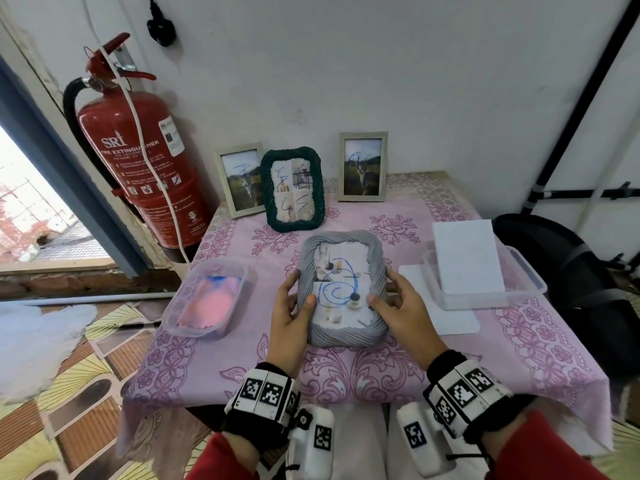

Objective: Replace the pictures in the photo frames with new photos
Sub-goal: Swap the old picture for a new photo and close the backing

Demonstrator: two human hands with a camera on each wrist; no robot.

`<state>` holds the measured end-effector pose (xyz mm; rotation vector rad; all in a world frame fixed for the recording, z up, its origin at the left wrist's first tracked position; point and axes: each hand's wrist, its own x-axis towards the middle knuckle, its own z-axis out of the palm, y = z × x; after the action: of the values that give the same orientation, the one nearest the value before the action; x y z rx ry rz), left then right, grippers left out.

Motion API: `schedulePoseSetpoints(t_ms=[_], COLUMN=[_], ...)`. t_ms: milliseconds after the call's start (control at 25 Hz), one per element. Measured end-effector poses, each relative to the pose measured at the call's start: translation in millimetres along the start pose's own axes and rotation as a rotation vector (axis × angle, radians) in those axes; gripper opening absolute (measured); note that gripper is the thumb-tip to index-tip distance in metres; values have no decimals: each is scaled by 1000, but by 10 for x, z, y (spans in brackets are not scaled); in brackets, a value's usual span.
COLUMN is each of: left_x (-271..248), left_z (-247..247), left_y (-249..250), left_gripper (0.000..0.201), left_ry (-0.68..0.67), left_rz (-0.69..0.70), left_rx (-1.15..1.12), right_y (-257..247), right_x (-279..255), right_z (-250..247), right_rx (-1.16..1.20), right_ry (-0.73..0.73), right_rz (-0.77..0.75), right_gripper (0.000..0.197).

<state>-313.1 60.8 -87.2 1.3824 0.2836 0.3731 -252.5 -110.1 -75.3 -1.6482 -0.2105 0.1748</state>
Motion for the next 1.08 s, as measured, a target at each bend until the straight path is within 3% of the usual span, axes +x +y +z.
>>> schedulePoseSetpoints(t_ms=[160, 360, 600, 760, 920, 1080], left_x=[19, 45, 85, 60, 48, 72], left_z=[-41, -44, -92, -125, -186, -319], left_y=[-104, -213, -273, -241, -151, 130], left_gripper=[47, 54, 55, 56, 54, 38], left_ry=[-4, -13, 48, 54, 32, 43], left_rz=[-28, -83, -40, -87, -63, 95], left_rx=[34, 122, 574, 896, 787, 663], right_y=[171, 293, 403, 427, 451, 466], right_x=[38, 74, 92, 112, 99, 101], right_z=[-34, -71, -99, -90, -95, -99], right_rx=[-217, -256, -360, -403, -426, -442], right_ry=[39, 18, 22, 35, 27, 21], right_rz=[16, 25, 1, -34, -93, -114], right_gripper=[60, 62, 64, 65, 58, 55])
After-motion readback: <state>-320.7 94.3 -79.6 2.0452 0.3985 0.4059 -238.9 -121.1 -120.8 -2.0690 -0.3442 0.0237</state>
